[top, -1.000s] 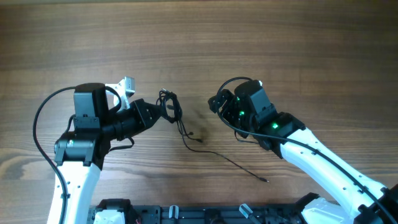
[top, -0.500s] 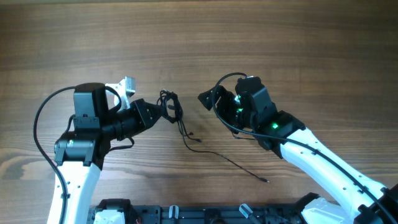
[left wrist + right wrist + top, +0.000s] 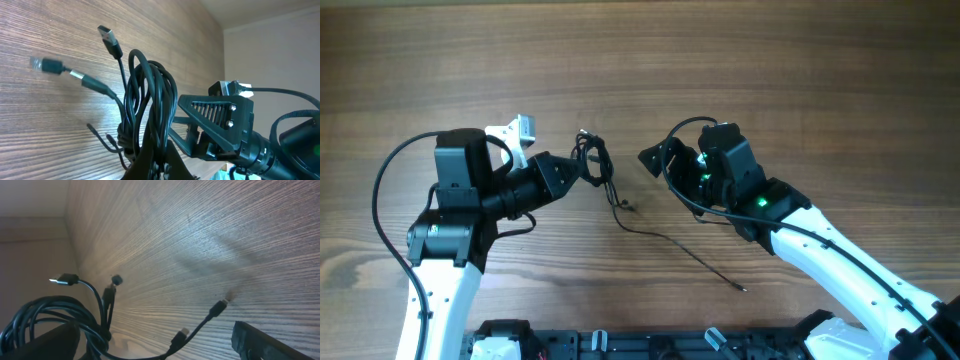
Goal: Untangle cables
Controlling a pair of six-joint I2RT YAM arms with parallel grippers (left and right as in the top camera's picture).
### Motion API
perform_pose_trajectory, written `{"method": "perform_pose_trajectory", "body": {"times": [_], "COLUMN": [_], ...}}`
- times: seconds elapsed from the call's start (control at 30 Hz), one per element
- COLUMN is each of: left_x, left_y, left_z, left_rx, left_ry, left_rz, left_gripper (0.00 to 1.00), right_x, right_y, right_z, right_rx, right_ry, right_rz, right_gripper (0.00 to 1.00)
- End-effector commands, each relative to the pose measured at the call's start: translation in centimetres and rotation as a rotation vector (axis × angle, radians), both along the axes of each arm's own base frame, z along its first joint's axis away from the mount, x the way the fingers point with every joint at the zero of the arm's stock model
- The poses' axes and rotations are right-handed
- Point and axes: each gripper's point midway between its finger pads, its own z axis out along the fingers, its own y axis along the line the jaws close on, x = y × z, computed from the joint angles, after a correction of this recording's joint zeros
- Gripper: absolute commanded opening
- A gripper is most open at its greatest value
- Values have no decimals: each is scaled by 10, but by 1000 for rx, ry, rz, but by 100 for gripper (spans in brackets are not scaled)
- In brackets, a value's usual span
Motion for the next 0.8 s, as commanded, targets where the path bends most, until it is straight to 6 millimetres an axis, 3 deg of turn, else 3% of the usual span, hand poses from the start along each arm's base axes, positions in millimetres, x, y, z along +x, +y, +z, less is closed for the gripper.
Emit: {"method": "perform_pose_trajectory", "body": {"times": [0.0, 0.47, 0.77], "left_x": [0, -4, -29], "left_y": [0, -5, -31], "left_z": [11, 13, 36], "left_rx": [-19, -44, -114], "left_ry": [-19, -10, -193], "left_rz": [-1, -26, -318], "left_gripper": [4, 4, 4], "right_x": [-2, -1, 3], "right_y": [3, 3, 6], "right_z": [5, 5, 12], "right_rx": [19, 19, 40], "right_ry": [0, 0, -30], "right_rz": [8, 9, 8], "right_gripper": [100, 100, 100]}}
